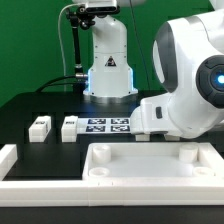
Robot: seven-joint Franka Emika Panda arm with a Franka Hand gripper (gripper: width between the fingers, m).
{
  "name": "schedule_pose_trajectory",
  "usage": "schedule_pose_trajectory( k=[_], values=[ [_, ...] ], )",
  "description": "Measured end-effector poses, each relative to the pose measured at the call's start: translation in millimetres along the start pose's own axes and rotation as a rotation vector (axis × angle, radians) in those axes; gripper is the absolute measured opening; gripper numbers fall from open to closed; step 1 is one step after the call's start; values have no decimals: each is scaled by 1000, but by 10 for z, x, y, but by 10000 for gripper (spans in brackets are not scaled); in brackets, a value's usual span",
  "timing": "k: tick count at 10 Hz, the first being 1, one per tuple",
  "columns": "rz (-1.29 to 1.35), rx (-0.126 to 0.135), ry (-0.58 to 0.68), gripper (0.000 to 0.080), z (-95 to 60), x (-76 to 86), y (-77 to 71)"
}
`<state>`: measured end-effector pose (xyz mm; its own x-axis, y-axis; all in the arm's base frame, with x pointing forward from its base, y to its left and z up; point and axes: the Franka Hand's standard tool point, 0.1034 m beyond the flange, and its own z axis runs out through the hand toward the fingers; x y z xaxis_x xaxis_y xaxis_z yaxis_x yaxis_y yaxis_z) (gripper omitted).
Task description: Assemble desk
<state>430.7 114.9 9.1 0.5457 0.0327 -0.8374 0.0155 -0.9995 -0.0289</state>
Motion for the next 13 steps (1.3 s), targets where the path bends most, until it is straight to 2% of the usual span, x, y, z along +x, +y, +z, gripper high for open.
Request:
schedule_pose_trajectory(
  k=[2, 3, 4, 5, 6, 13],
  values=[
    [-5, -2, -1, 648, 4, -2, -10],
    [-5, -3, -1, 549, 5, -1, -11],
    [-6, -3, -1, 549, 5, -1, -12],
    [-6, -3, -1, 377, 6, -1, -12],
    [-6, -3, -1, 292, 6, -2, -13],
    [-6, -3, -1, 292, 7, -2, -15]
  ],
)
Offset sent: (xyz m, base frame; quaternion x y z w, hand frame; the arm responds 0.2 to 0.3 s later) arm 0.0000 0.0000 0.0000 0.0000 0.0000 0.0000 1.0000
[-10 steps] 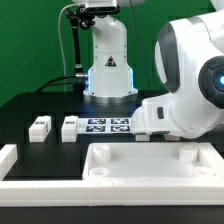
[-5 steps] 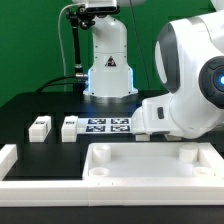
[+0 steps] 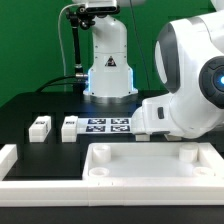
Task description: Assemble desk
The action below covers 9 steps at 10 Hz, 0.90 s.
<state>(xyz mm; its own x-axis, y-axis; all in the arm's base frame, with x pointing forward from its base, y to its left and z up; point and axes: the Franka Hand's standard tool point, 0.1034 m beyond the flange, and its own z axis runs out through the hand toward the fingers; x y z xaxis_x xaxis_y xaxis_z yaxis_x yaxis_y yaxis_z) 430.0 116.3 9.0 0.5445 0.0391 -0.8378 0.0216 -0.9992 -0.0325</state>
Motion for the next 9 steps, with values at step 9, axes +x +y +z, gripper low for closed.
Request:
schedule_pose_trajectory(
  k=[9],
  values=[
    [-66, 22, 40, 292, -817, -579, 170]
  ],
)
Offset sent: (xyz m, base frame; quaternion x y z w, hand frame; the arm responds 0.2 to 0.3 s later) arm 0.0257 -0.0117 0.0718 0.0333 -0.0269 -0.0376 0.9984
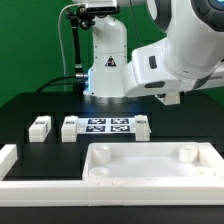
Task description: Assemble desk
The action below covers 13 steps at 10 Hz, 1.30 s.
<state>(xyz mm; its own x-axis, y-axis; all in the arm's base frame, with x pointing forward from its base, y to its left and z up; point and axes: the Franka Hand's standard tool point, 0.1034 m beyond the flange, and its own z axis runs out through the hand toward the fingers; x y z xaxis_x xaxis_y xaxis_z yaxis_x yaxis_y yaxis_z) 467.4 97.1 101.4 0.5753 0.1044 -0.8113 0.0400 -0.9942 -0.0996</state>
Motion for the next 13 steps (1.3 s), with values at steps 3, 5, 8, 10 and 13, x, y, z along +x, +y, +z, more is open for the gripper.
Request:
schedule_pose_trajectory(
  k=[3, 5, 8, 10, 13],
  values=[
    [-5, 0, 35, 292, -39, 48, -12],
    [-67, 1, 110, 292, -524, -37, -5],
    [-79, -6, 342, 292, -909, -47, 40],
    [-73, -15, 474, 292, -944, -11, 45],
    [-89, -28, 672, 292, -1373, 86, -33]
  ],
)
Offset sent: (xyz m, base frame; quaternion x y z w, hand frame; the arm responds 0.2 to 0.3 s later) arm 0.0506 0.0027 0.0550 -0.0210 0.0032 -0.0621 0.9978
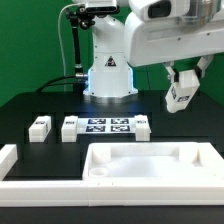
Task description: Assemble desk
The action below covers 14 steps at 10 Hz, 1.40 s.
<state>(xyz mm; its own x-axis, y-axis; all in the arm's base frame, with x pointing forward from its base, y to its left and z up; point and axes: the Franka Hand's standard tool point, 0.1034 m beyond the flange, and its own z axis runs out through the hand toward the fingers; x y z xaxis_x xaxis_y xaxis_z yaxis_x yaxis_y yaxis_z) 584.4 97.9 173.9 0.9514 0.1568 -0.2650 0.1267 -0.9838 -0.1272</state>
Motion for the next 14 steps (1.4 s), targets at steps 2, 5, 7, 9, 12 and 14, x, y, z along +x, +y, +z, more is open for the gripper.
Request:
schedule_pose_trajectory(
  k=[2, 5, 7, 9, 12, 14],
  values=[
    [-10, -14, 186, 292, -150, 220, -3],
    [-8, -35, 384, 292, -142, 270, 29],
    [-14, -49, 516, 292, -179, 349, 43],
    [-62, -82, 676, 292, -334, 519, -43],
    [-55, -74, 677, 292, -255, 502, -41],
    [-69, -81, 681, 292, -233, 509, -19]
  ],
)
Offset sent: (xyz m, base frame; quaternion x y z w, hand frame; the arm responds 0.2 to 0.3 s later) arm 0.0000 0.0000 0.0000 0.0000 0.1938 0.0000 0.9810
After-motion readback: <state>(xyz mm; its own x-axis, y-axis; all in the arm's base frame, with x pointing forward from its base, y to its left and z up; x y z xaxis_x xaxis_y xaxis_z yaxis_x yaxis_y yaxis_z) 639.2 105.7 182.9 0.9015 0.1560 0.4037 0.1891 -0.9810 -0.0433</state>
